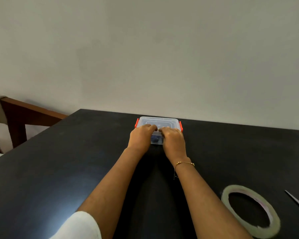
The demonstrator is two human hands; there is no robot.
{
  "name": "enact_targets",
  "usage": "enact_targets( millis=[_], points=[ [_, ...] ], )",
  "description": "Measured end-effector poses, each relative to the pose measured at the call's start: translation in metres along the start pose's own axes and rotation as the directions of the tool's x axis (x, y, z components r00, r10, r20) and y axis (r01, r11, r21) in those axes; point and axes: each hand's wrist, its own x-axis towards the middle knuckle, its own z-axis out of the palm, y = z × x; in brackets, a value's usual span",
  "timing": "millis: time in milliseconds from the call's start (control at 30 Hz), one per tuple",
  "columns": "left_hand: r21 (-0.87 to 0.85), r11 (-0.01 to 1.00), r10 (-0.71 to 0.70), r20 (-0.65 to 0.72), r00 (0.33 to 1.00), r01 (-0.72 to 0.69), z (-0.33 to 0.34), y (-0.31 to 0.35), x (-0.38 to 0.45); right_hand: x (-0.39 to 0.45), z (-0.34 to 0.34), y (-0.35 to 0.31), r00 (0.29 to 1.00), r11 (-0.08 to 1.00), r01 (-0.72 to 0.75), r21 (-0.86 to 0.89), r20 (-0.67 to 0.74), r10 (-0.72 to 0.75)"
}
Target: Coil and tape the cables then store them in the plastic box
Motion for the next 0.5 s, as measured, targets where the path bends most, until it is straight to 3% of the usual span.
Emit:
enact_targets(
  millis=[233, 400, 500],
  points=[
    [0.035, 0.999, -0.029, 0.037, 0.999, 0.027, 0.008, 0.000, 0.031, 0.025, 0.015, 0.017, 0.996, 0.998, -0.070, 0.005, 0.063, 0.070],
    [0.054, 0.999, -0.005, 0.193, 0.981, -0.005, 0.002, 0.005, 0.026, 0.029, -0.003, 0.012, 0.926, 0.994, -0.097, -0.040, 0.361, 0.105],
    [0.180, 0.982, 0.026, 0.142, 0.990, -0.051, -0.017, 0.019, 0.022, 0.031, -0.028, 0.007, 0.907, 0.979, -0.067, -0.193, 0.396, 0.140]
  ],
)
